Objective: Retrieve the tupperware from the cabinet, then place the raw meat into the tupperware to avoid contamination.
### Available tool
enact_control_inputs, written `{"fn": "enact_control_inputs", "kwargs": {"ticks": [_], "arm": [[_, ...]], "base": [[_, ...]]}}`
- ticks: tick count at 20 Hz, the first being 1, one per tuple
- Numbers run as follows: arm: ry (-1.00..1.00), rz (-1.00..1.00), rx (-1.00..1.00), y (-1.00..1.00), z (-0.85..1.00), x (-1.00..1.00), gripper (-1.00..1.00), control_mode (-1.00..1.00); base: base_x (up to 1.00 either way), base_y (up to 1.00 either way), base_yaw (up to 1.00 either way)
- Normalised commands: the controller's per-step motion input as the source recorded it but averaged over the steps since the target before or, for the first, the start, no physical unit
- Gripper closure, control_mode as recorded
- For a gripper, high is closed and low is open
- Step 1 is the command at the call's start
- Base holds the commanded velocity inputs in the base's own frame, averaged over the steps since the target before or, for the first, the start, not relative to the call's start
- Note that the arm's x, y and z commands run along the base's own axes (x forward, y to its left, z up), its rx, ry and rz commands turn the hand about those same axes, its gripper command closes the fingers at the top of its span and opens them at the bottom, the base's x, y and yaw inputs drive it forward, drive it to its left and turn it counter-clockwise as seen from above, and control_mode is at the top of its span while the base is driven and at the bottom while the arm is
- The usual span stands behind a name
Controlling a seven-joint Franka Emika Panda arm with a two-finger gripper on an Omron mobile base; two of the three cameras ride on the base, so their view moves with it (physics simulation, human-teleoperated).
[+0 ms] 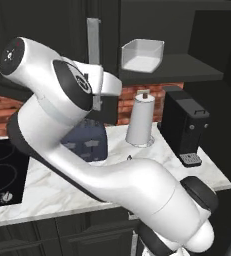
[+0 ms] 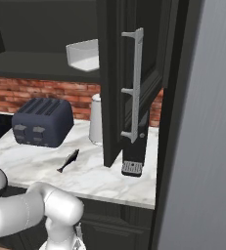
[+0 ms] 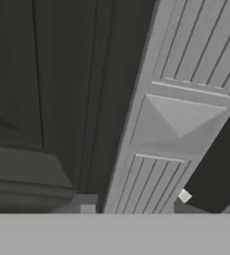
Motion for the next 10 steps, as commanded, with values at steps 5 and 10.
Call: {"fn": "enact_control_inputs", "kwargs": {"ticks": [5,10], "arm": [[0.0,-0.09,0.01,0.21,-0.2,-0.21,-1.0,-1.0],[0.0,0.0,0.01,0.0,-0.05,-0.15,-1.0,-1.0]], "base": [[0.0,0.0,0.0],[0.0,0.0,0.0]]}}
